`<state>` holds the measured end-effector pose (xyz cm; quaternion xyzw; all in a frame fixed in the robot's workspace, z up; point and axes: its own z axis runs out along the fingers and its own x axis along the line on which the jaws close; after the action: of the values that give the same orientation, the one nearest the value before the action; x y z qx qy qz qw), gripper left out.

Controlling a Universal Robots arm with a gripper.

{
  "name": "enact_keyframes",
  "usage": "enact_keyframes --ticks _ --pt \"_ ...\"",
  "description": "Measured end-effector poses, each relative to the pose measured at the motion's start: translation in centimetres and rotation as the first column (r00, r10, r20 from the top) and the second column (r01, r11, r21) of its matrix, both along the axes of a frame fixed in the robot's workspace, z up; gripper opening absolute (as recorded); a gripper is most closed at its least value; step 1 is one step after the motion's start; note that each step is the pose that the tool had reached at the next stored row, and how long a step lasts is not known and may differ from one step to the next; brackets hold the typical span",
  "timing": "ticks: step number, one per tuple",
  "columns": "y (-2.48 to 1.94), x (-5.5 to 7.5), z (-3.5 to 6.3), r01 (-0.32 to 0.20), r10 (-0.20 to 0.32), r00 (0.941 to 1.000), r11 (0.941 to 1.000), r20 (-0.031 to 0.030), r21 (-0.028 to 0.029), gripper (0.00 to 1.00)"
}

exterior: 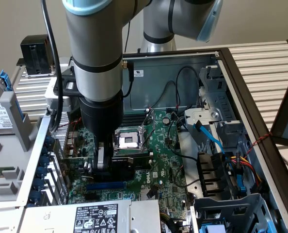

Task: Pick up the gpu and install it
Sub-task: 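Insert the gpu into the slot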

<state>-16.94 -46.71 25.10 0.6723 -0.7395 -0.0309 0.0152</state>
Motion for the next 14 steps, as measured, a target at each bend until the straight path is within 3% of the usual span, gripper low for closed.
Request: enact_keyframes --ticks 14 --pt "0.1 -0.03 -0.2 0.0 0.0 1.0 1.0 0.0001 0.0001 0.28"
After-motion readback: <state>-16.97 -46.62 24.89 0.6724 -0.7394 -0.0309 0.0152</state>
